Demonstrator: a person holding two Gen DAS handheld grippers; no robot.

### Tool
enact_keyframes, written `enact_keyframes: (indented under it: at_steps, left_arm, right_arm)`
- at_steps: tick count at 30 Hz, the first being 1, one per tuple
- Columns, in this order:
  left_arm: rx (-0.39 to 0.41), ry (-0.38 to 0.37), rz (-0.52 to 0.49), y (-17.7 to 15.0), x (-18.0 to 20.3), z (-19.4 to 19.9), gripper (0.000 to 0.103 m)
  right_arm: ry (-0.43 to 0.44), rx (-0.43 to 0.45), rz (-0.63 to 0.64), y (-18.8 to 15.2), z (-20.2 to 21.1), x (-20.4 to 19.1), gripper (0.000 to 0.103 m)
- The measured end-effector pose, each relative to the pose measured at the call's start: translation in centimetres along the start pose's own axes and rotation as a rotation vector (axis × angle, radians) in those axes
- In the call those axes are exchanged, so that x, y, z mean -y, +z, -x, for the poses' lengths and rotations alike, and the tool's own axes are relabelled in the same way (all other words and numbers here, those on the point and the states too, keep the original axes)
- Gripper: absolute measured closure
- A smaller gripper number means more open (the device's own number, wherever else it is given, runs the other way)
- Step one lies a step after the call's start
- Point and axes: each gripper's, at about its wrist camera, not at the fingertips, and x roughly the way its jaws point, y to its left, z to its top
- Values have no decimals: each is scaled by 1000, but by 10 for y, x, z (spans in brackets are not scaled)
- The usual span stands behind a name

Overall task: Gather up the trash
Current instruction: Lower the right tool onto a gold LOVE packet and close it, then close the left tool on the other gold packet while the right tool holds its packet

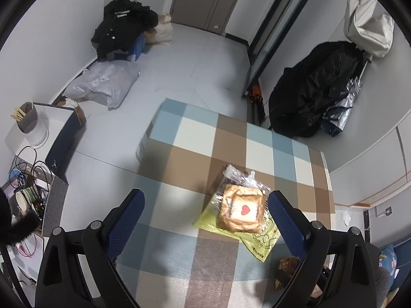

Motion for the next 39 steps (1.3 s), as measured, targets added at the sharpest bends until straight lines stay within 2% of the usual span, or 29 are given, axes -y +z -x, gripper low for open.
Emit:
enact_keyframes:
  at_steps: [10,16,21,31,33,36,38,39]
  left_arm:
    - [-70,-8,-56,-12,22,-28,8]
    - [-130,22,-98,-17,33,-52,8]
    - [-187,40,-83,-20,30,-68,8]
    - [-215,79,-98,-22,31,-81,8]
    - [-218,83,-100,-22,30,-83,10]
    - [-205,94,-124,-21,33,-82,20]
    - [-201,92,-136,-21,34,-81,30]
    - [-200,91,-140,-21,34,-81,30]
  right_arm:
    - [9,22,-17,-2,5,15,62]
    - [-2,38,29,-2,4,13,62]
    - [15,32,4,-4,0,18,62]
    - [34,41,-7,-2,-2,21,62]
    - [38,39,-13,-1,-2,22,62]
    - [41,38,-16,-1,-3,22,62]
    - [41,38,-18,-1,-2,21,62]
    - [41,39,-19,-2,-2,21,62]
